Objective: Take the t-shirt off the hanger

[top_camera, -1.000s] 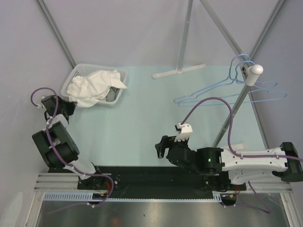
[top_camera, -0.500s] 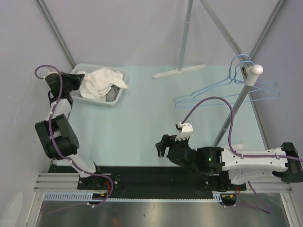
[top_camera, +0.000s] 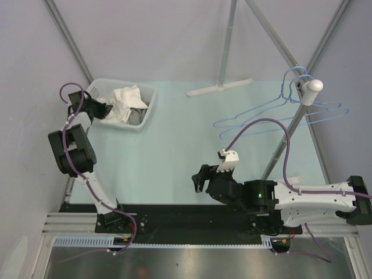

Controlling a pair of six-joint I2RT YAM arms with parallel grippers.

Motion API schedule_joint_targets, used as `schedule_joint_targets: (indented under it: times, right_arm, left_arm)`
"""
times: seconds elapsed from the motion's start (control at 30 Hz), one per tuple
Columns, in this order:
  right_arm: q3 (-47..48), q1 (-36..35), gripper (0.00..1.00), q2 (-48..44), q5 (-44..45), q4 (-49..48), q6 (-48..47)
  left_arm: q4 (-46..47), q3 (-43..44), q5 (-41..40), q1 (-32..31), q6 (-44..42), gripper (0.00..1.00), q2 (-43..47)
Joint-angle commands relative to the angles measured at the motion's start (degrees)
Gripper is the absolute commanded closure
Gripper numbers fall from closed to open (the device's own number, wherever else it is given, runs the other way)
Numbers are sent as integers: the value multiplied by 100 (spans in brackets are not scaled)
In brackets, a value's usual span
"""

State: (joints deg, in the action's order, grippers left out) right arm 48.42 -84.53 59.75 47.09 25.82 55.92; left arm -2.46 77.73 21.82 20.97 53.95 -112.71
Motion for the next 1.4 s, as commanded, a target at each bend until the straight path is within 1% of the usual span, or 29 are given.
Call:
schedule_joint_targets:
  times: [0.0,0.03,0.07,0.13,0.17,0.2,0.27,0.37,0.4,0.47,0.5,0.57,0.6,0.63,0.7,0.73,0.83,0.87,0.9,0.97,1.0,1.07,1.1,1.13,1.17,1.2,1.27,1.3,1.37]
  right_arm:
    - [79,-19,18,-147,125,-86,103]
    - [62,-37,18,-191,134,-78,112]
    - [36,-37,18,-209,142,-78,112]
    - [1,-46,18,-296,177,-78,138]
    - [-17,-37,18,-314,186,-78,138]
    - [-26,-37,18,-341,178,-69,138]
    - [-52,-46,18,-393,213,-43,147]
    - [-87,-37,18,-472,248,-16,156]
    - [-131,-37,18,-490,265,-25,156]
    - [-149,-28,18,-569,274,-16,147]
    - [-193,-28,18,-613,283,-25,156]
    - [-228,-28,19,-753,292,-7,165]
    - [-254,-28,18,-806,292,-16,173]
    - [-315,-37,18,-859,283,-33,174]
    - [-421,-37,18,-1069,257,-86,191]
    - [-543,-46,18,-1149,248,-121,191]
    - [-720,-46,18,-1430,178,-297,77]
    - [-833,-55,18,-1500,108,-384,-132]
    - [-904,-81,18,-1571,46,-672,-299]
    - [-1141,-168,18,-1781,-294,-1174,-834]
    - [-1194,-212,17,-1843,-349,-1524,-1168]
    - [-1343,-353,17,-2028,-350,-1799,-1372]
    - [-1544,-388,16,-2089,-358,-2122,-1539]
    - [-1712,-441,16,-2264,-350,-2352,-1627]
    - [-1905,-459,15,-2370,-385,-2537,-1715]
    - [-2368,-468,14,-2475,-420,-3339,-1890]
    - [-2845,-477,13,-2730,-499,-4073,-2006]
    - [-3100,-477,12,-2784,-490,-4738,-2024]
    - [-3733,-485,11,-2898,-482,-5339,-2024]
  left_arm:
    - [-660,488,-205,12,-386,85,442]
    - [-616,436,-170,4,-316,77,521]
    - [-555,383,-126,3,-263,59,739]
    - [-361,164,-4,3,-88,45,969]
    - [-282,67,84,-5,-17,33,1196]
    - [-47,-151,155,3,53,28,1329]
    - [218,-363,436,-32,247,22,1662]
    - [517,-855,691,-189,414,20,2041]
    - [623,-1117,718,-268,432,19,2303]
    - [772,-1391,761,-628,406,17,2603]
    - [791,-1671,762,-925,388,17,2892]
    - [956,-2032,736,-1243,353,17,3209]
    - [1071,-2478,683,-1401,361,17,3428]
    - [1150,-2691,605,-1760,335,16,3822]
    - [1265,-3183,429,-2096,222,16,4229]
    - [1248,-3290,402,-2541,47,16,4544]
    - [1125,-3598,393,-3282,-332,17,4985]
    - [1073,-3677,332,-3510,-455,17,5300]
    - [1037,-3834,262,-3973,-682,16,5485]
    - [1028,-4028,86,-4424,-859,16,5907]
    - [1028,-4273,33,-4853,-921,16,6031]
    - [1359,-4616,76,-5224,-913,16,6216]
    - [1484,-4992,120,-5522,-817,16,6356]
    - [1624,-5205,164,-5655,-755,16,6436]
    - [2009,-5416,277,-5770,-676,16,6515]
    - [2213,-5862,331,-5954,-536,16,6707]
    - [2791,-6269,471,-6113,-421,16,6936]
    - [2943,-6627,498,-6244,-334,15,7242]
    - [3320,-6946,603,-6342,-228,13,7569]
